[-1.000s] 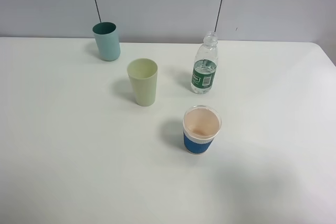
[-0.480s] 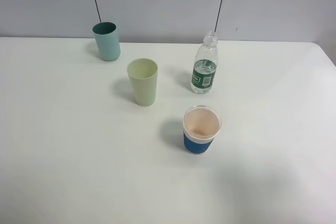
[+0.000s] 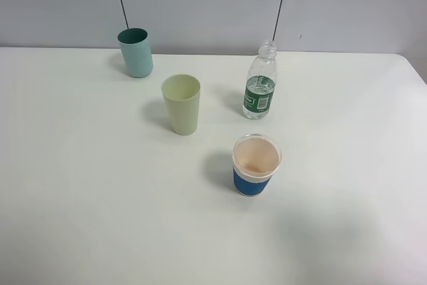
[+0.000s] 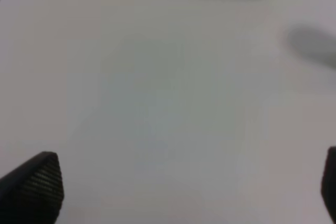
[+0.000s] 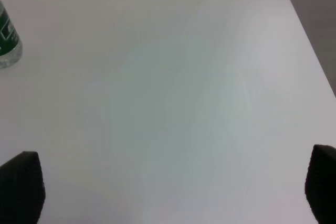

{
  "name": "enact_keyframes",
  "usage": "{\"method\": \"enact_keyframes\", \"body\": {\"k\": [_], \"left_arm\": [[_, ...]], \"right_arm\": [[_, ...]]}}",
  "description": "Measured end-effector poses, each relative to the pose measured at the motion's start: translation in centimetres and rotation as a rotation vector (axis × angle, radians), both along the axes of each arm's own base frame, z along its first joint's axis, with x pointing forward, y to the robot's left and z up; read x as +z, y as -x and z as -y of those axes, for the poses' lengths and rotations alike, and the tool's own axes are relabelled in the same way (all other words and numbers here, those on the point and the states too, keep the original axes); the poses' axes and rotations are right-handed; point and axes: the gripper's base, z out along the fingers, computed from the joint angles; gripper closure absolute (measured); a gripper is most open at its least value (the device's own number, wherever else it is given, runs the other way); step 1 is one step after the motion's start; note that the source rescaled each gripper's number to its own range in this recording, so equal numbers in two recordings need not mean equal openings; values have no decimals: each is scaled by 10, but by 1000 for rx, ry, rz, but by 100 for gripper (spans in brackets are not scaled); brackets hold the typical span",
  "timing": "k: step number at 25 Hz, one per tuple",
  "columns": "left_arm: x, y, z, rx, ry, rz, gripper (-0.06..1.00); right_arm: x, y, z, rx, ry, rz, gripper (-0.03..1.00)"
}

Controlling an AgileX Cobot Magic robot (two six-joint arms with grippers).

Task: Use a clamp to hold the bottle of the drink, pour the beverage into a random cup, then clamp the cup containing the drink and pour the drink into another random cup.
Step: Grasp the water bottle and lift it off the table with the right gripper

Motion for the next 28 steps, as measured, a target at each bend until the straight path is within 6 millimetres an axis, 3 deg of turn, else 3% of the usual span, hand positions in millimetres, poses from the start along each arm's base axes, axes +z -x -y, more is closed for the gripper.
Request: {"method": "enact_keyframes", "body": {"k": [18,22,28], "left_arm": [[0,0,0,0,0,0,-6],[0,0,0,0,0,0,-6],[0,0,0,0,0,0,-6]], "right_arm": [[7,-7,0,2,-3,-18,-3],[28,-22,2,1,5,10,-3],[40,-68,4,13,24,-18,-3]]}}
